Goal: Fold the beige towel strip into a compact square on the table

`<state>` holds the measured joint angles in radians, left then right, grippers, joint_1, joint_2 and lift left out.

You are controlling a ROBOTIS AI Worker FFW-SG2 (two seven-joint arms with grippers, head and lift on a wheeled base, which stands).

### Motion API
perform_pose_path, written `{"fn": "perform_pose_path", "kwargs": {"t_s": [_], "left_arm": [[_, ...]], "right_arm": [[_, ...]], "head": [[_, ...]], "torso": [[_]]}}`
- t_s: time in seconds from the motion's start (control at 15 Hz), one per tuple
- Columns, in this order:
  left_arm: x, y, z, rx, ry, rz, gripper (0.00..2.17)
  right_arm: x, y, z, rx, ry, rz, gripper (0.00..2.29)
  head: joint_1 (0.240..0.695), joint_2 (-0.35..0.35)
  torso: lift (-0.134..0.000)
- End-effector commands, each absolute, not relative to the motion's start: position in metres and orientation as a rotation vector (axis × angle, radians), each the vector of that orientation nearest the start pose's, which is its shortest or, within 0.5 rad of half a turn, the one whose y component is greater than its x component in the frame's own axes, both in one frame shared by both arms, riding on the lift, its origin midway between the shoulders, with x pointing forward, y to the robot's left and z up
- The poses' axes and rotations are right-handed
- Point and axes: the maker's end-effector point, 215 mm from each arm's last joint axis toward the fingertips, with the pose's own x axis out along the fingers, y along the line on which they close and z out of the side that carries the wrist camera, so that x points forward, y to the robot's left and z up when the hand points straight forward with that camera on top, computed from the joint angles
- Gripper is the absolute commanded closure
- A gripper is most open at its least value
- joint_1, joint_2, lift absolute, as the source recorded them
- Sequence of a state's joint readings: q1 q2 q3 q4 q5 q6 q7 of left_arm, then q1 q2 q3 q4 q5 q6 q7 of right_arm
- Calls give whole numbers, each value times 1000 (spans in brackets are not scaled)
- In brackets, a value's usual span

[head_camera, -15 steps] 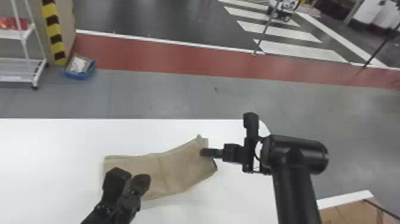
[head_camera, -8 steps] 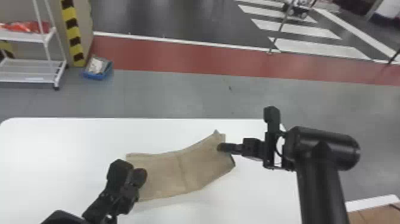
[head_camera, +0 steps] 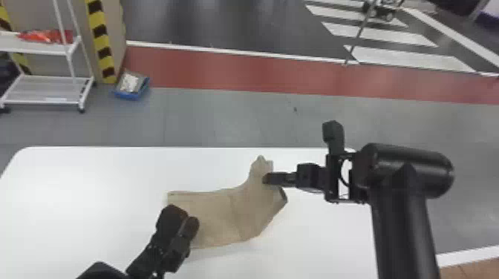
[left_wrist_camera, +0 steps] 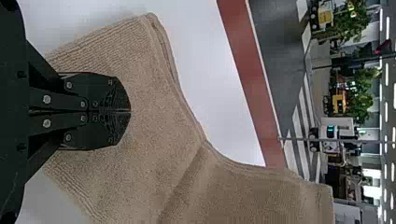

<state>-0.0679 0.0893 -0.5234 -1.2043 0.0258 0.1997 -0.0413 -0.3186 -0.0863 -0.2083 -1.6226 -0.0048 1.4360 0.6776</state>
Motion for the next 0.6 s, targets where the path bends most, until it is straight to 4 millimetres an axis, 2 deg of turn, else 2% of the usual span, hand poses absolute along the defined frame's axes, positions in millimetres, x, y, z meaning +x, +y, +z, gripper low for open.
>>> {"fn": "perform_pose_path", "kwargs": {"t_s": [0.0,0.2,0.4,0.53], "left_arm": [[479,4,-583,203,527,-526,1774],[476,0,-584,192,531,-529,1774],[472,-4,-585,180,532,-534,1774],[472,-5,-583,176,527,-536,1774]], "right_arm": [[530,-186,-435,449,954,451,974],[533,-140,-431,428,944,512,974],[530,-118,-434,375,956,540,974],[528,-107,-449,333,977,546,974]], "head": [[695,-221],[695,-194],[695,-153],[695,-143]], "torso": [[0],[0],[0],[0]]}}
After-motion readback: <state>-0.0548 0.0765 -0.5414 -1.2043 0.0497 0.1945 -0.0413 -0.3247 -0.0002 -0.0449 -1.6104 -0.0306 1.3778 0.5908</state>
